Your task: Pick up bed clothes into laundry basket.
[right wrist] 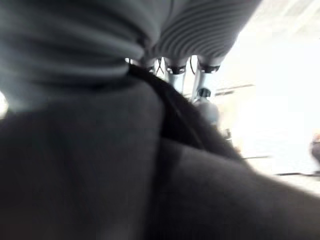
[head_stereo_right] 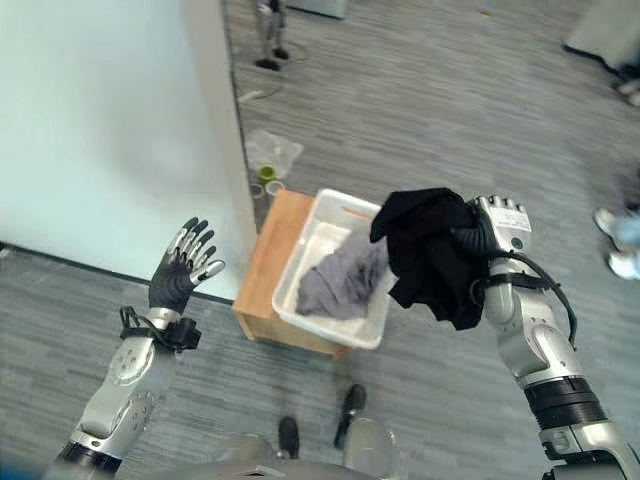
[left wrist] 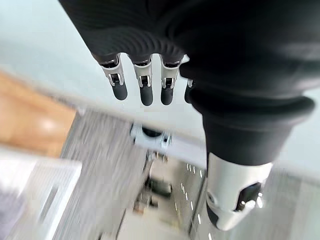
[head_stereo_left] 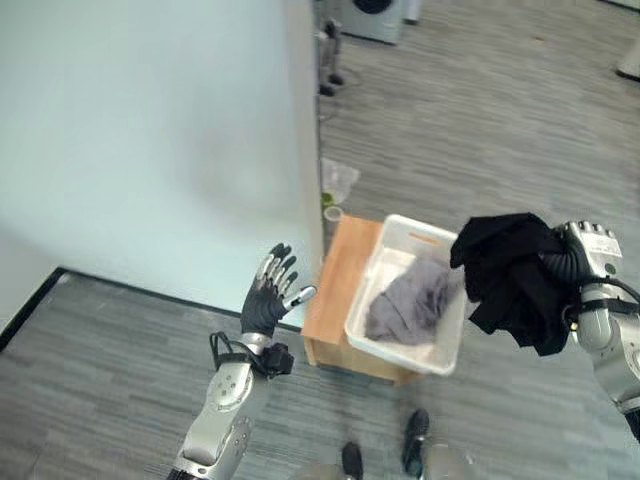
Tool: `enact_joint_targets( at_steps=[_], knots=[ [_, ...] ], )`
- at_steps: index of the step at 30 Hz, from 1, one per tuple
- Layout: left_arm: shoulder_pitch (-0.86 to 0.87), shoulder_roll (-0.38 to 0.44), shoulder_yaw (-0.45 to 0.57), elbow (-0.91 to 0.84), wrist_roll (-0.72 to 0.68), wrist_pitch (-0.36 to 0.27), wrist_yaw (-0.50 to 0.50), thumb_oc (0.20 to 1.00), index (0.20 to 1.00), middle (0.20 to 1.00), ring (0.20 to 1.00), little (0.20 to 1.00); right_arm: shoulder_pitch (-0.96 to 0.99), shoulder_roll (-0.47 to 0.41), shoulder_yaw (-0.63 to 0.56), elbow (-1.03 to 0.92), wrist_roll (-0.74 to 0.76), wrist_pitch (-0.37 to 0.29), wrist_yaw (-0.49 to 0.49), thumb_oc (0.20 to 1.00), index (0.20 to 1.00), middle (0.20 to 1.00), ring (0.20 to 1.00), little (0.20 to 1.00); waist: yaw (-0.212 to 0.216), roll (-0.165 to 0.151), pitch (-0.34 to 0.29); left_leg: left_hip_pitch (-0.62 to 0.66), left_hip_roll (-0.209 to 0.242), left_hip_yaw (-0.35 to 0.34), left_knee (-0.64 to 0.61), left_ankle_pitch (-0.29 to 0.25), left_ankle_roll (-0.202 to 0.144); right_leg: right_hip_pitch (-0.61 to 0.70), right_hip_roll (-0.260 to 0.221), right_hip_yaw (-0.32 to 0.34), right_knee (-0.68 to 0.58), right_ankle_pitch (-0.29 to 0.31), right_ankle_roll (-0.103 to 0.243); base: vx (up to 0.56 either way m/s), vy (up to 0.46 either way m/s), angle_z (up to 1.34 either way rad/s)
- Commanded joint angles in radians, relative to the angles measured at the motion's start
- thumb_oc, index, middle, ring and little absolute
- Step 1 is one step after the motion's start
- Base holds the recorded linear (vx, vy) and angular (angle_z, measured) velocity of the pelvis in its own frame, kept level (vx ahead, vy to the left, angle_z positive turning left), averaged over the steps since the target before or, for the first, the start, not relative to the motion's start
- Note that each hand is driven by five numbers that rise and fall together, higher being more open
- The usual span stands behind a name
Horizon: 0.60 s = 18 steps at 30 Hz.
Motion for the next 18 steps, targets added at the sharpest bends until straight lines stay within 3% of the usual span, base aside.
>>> enact_joint_targets(
  at_steps=[1,7,18],
  knots=[
    [0.019,0.000,0.016,-0.086,0.004,-0.042,-0.026,1.000,1.000,1.000,1.000,1.000,-0.150,0.017,0.011,-0.007,0.023,-0.009,-0.031,0.200,0.200,0.200,0.200,0.200,0.031,-0.063,-0.048,-0.078,0.144,0.008,-0.124,0.013,-0.020,0.159,-0.135,0.018,-0.029,-0.178,0.296,0.22,-0.090,-0.37],
    [0.047,-0.028,0.033,-0.060,0.002,-0.044,-0.017,1.000,1.000,1.000,1.000,1.000,-0.176,0.082,0.090,0.036,0.028,-0.026,-0.008,0.200,0.200,0.200,0.200,0.200,0.043,-0.049,-0.068,-0.069,0.164,0.002,-0.124,0.017,-0.043,0.219,-0.122,-0.007,-0.099,-0.171,0.279,0.12,-0.068,-0.23],
    [0.058,-0.060,0.036,-0.055,0.017,-0.040,0.004,1.000,1.000,1.000,1.000,1.000,-0.072,0.168,0.066,-0.037,0.030,-0.038,-0.001,0.200,0.200,0.200,0.200,0.200,0.018,-0.017,-0.075,-0.054,0.174,-0.005,-0.124,0.009,-0.057,0.250,-0.114,-0.012,-0.110,-0.196,0.266,0.05,-0.033,-0.04]
  ],
)
